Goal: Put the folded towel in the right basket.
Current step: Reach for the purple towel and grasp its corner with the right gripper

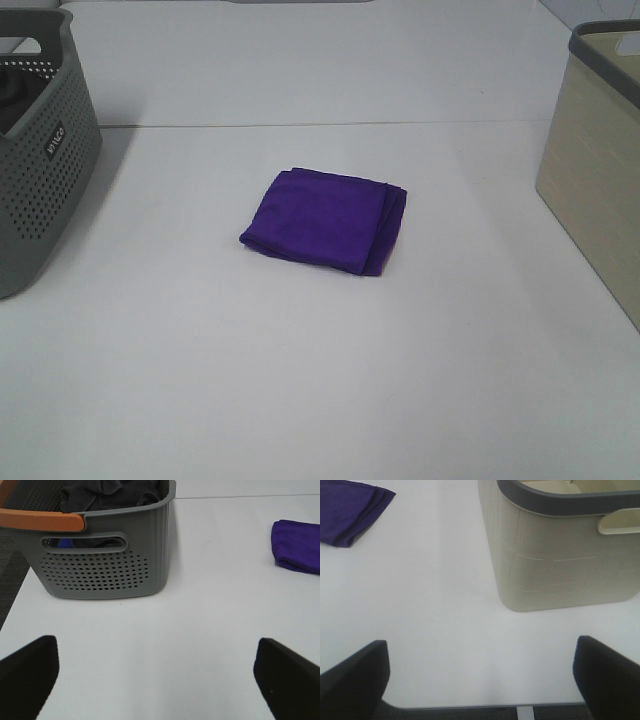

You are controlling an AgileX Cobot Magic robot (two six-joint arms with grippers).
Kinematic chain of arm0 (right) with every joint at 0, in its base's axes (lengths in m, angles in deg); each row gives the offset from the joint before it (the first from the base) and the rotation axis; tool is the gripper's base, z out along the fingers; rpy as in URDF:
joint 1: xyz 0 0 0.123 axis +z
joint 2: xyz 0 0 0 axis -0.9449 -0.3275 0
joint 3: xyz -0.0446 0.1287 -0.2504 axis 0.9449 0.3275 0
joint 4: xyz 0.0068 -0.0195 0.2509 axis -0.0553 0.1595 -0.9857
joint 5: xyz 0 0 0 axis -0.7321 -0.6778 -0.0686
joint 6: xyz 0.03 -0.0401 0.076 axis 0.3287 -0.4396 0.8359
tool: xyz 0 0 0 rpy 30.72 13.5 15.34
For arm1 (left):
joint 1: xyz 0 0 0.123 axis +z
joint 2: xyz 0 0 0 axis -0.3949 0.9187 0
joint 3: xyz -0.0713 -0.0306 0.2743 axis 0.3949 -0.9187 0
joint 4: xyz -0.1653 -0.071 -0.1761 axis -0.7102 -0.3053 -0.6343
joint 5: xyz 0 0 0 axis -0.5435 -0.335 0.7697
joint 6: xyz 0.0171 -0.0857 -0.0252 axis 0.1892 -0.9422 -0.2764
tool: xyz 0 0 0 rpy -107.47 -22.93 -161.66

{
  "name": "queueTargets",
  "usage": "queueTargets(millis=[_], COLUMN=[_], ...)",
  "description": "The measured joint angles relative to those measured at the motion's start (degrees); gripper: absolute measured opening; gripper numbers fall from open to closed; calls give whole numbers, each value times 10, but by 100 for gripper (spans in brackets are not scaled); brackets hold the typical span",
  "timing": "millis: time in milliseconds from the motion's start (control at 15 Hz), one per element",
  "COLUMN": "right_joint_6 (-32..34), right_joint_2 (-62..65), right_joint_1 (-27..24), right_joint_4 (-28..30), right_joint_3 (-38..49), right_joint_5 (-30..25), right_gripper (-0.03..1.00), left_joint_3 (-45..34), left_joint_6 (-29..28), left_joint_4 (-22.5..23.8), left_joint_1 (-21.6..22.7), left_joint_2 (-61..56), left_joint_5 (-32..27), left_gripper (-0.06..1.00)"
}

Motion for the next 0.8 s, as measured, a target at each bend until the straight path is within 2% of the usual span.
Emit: queueTargets(millis=[800], right_joint_6=[-1], right_joint_2=[0], right_joint_1=[0], right_joint_4=[0], right_joint_3=[0], right_joint_5=[0], right_gripper=[96], left_joint_3=[0], left_joint_6=[0], left_joint_4=[0], left_joint_1=[0], left_joint_2=[0], left_joint_5=[0], left_gripper=[99])
